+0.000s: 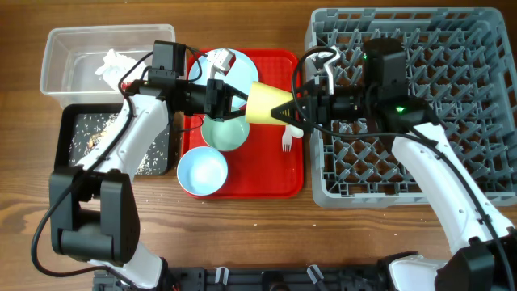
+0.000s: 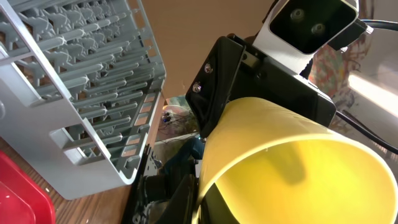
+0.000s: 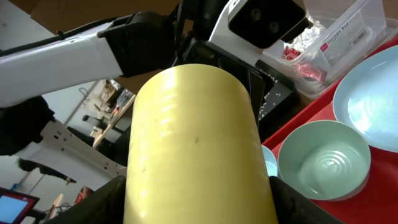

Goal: Sort waste into correct bins and load items into the dishwasher rack
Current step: 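Hand the yellow cup from the left gripper to the right gripper, then place the yellow cup in the dish rack with the right gripper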

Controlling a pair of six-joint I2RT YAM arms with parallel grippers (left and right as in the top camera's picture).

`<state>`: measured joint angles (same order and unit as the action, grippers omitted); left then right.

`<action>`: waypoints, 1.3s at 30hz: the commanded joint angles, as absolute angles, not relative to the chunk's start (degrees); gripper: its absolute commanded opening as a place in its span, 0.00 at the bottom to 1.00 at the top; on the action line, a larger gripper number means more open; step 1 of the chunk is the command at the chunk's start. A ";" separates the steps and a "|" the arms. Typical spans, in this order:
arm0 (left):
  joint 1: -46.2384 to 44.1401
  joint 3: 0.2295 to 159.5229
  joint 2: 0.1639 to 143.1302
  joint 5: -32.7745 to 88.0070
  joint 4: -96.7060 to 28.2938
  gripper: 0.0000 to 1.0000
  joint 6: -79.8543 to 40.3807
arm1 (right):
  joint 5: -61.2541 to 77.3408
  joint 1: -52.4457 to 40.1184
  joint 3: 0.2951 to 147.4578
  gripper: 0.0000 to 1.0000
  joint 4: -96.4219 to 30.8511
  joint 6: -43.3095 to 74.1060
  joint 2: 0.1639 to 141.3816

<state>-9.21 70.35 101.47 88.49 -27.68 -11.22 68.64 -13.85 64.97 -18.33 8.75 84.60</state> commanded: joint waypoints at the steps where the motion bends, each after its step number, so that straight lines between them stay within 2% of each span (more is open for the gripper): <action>1: -9.10 71.46 100.29 90.19 -27.33 0.04 -11.14 | 70.43 -14.24 64.75 0.65 -18.63 7.70 85.30; 5: -9.08 71.46 100.29 90.19 -27.14 0.35 -11.14 | 68.79 -14.04 64.75 0.64 -18.63 8.08 85.30; 8: -9.08 71.46 100.29 89.89 -26.20 0.45 -11.14 | 66.74 -12.47 64.75 0.64 -18.76 10.59 85.12; 11: -9.08 71.44 100.29 84.12 -26.20 0.47 -11.14 | 62.02 -9.65 64.82 0.64 -21.69 12.23 83.66; 14: -9.08 71.44 100.29 73.06 -26.61 0.51 -11.14 | 52.86 -7.29 65.12 0.64 -29.06 12.16 80.23; 19: -9.15 71.44 100.29 50.74 -28.49 0.54 -11.14 | 32.95 -6.20 69.93 0.65 -47.77 13.21 74.85; 24: -9.15 71.50 100.25 37.43 -29.63 0.55 -11.14 | 19.22 -6.35 75.18 0.65 -63.86 16.03 73.84; 31: -9.15 71.50 99.74 29.43 -31.53 0.54 -11.11 | 7.18 -10.20 75.42 0.65 -79.09 21.67 77.67; 39: -9.15 71.50 99.72 29.39 -31.70 0.54 -11.11 | 2.81 -13.54 75.37 0.66 -80.38 23.99 87.61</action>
